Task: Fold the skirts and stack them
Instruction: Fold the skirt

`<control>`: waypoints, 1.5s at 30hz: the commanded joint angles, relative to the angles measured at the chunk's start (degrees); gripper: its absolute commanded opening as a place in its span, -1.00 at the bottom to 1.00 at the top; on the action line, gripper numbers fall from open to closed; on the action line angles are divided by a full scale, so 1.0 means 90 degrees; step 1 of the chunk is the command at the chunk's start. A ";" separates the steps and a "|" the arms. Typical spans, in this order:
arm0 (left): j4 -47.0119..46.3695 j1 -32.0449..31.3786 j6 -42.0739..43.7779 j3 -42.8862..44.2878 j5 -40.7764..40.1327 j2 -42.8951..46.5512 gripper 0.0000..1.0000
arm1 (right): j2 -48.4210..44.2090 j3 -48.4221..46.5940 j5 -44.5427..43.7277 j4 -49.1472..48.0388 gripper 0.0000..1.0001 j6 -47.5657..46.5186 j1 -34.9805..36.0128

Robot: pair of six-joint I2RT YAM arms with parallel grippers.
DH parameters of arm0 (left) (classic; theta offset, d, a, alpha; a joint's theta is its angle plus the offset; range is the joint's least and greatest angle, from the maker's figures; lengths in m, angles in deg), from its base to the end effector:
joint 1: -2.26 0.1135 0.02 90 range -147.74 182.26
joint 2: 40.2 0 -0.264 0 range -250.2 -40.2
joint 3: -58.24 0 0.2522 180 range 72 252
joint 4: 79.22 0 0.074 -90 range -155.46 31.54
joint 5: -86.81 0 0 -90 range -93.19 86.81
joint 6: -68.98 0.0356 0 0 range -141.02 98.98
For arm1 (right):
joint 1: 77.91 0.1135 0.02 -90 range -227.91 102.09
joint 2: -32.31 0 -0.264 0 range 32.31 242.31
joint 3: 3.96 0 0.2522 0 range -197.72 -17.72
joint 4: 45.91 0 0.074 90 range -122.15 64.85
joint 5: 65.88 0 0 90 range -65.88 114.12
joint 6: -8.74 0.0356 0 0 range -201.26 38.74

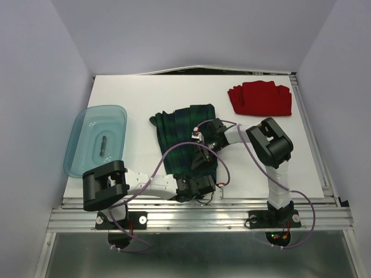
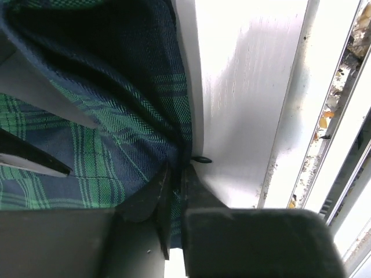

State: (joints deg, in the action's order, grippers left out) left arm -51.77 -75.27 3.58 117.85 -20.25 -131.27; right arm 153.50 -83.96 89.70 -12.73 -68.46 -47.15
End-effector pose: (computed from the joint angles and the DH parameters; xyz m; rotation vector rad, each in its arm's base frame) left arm 0.0741 -0.2866 0.1533 1.9001 1.6707 0.0260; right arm 0.3017 0.2173 0.0878 0.6018 -2.4077 -1.6048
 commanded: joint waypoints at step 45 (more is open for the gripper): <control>0.2970 0.2892 0.1650 0.3519 0.5001 0.0587 -1.00 | 0.0130 -0.1089 -0.1174 0.0722 0.35 -0.1675 -0.0157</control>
State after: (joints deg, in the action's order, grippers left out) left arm -27.31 -51.03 13.05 146.54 22.75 -125.21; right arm 156.23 -98.62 82.88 -10.39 -79.24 -51.28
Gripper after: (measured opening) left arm 0.045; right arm 0.674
